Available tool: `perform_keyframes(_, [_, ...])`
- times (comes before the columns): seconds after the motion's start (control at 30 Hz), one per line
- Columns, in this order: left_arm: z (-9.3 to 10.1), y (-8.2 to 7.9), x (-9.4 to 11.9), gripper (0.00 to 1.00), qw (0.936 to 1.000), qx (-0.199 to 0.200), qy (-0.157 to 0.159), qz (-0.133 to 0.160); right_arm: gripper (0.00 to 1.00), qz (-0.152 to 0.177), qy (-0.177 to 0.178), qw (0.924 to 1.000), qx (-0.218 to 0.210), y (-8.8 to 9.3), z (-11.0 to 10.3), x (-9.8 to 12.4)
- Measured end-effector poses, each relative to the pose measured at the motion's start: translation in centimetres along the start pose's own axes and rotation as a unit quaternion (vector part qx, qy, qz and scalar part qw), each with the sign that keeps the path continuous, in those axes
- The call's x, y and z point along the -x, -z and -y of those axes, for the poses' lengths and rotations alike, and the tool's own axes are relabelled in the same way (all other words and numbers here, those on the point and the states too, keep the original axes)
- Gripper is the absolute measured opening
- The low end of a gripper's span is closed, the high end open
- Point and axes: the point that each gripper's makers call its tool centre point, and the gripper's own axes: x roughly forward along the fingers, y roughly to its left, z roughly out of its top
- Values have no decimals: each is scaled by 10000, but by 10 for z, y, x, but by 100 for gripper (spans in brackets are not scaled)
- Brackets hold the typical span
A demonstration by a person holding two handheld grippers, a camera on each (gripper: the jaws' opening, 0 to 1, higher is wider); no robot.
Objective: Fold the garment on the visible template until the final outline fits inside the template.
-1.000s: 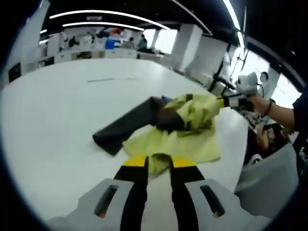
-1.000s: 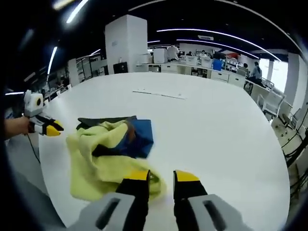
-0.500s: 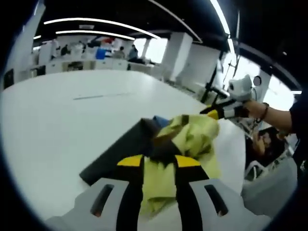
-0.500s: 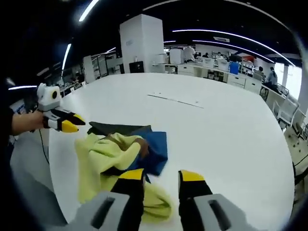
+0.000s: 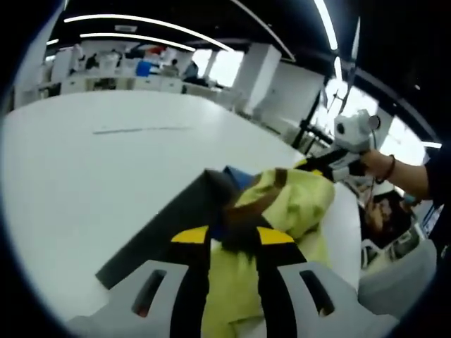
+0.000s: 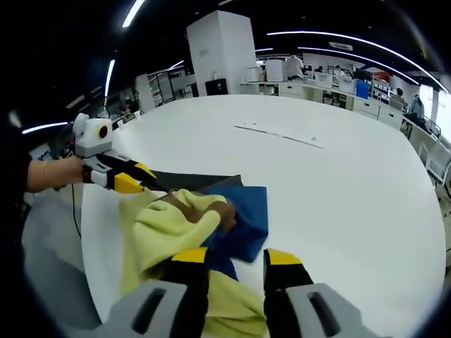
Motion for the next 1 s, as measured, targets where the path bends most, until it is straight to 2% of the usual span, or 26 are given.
perform_keyframes(0.2, [-1,5,-13,22,9999,6,93,-136,26,-170,-184,9997,15,7,-6,-6])
perform_keyframes(0.57, [-1,17,-27,22,9985,-112,295,-447,21,-465,-365,9978,296,21,-24,-13])
perform_keyframes(0.73, [-3,20,-30,19,9982,71,381,-453,21,-636,-346,9969,302,29,-24,-17])
perform_keyframes(1.0, [-2,25,-36,15,9974,50,412,-581,17,-884,-299,9954,206,40,-23,-25])
